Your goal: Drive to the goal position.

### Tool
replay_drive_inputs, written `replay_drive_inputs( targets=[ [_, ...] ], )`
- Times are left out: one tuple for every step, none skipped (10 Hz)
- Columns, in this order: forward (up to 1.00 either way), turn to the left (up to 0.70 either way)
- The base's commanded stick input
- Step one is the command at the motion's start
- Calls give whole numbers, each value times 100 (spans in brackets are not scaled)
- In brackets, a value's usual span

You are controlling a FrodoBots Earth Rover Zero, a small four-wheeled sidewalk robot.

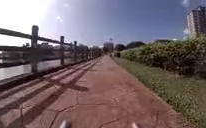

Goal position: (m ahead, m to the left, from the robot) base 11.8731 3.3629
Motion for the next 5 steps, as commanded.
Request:
replay_drive_inputs(
  targets=[
    [50, 0],
    [50, 0],
    [50, 0],
    [50, 0],
    [50, 0]
  ],
)
